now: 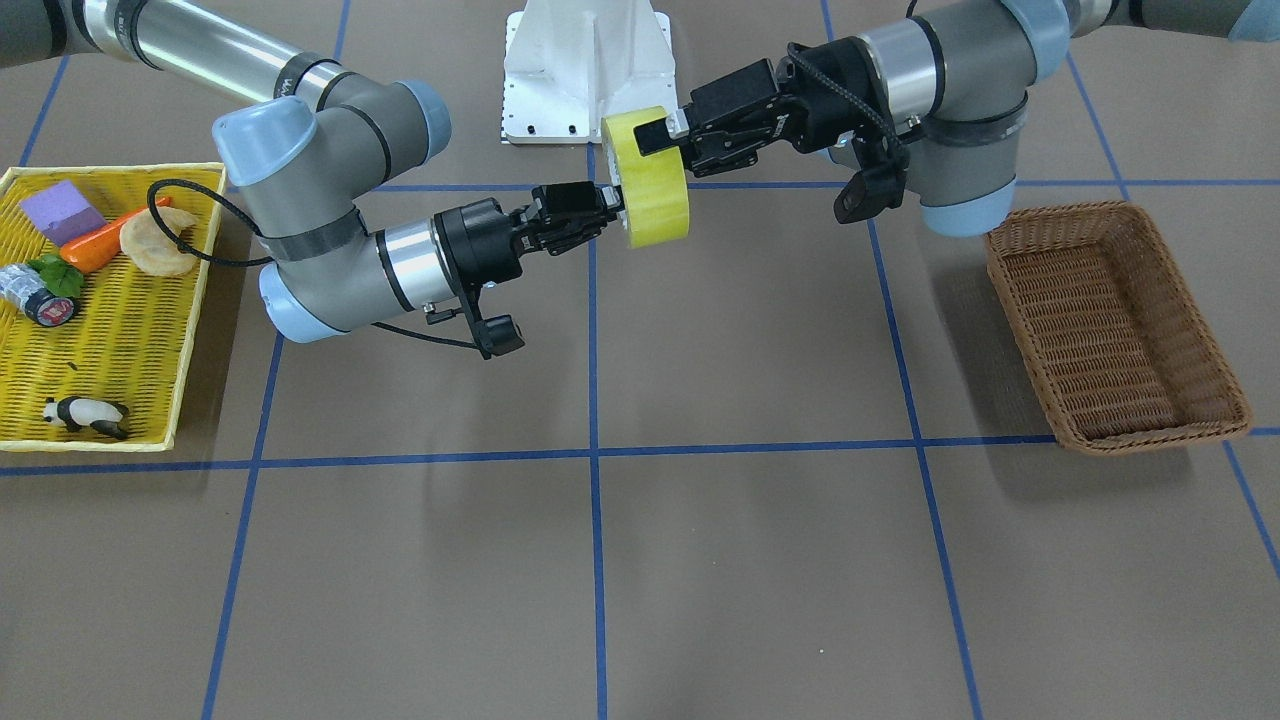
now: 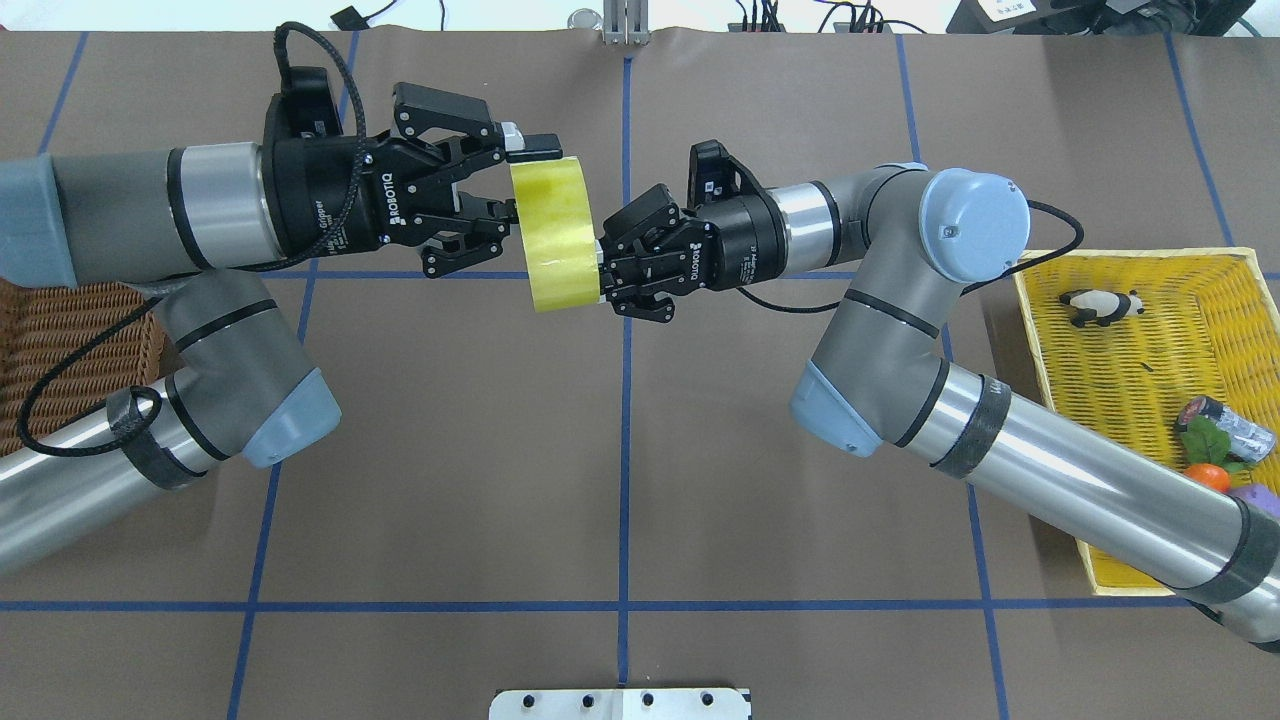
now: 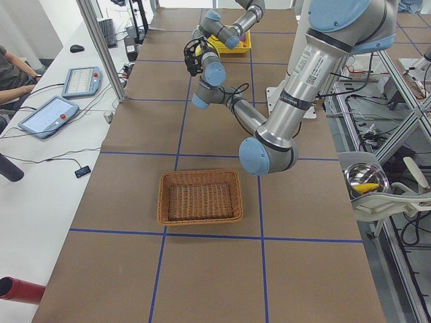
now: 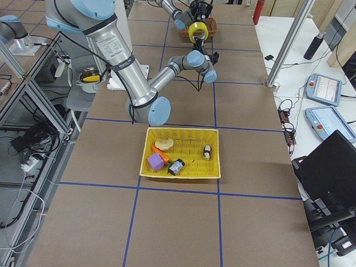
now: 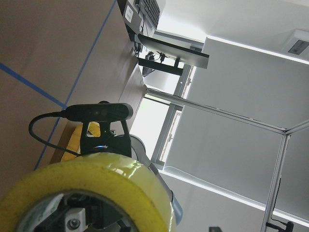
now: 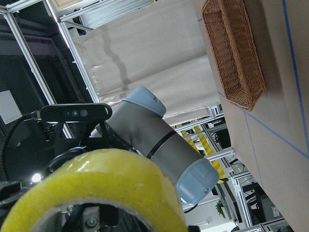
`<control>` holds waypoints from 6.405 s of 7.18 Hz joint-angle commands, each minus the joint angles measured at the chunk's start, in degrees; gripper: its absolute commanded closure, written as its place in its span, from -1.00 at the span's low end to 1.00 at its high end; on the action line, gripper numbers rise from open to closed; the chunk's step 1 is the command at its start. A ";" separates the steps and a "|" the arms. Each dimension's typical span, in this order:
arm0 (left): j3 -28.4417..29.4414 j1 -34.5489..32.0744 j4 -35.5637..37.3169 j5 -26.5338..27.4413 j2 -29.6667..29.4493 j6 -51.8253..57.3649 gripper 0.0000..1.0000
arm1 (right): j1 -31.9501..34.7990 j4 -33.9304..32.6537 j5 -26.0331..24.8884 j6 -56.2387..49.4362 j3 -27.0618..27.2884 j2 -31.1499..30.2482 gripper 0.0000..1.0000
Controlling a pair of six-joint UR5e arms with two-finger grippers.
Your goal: Move tape to another basket
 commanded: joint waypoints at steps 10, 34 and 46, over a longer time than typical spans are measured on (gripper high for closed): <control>-1.51 -3.54 -3.79 -0.68 8.71 5.50 1.00 | 11.10 -1.80 -13.97 -7.84 4.32 -5.72 -0.99; -6.93 -18.96 47.97 -17.47 39.58 70.74 1.00 | 31.17 18.06 -89.68 26.35 4.23 -11.87 -0.98; -3.27 -13.92 67.06 -11.49 33.07 81.73 -0.88 | 30.99 23.43 -89.60 27.76 1.68 -12.66 -0.99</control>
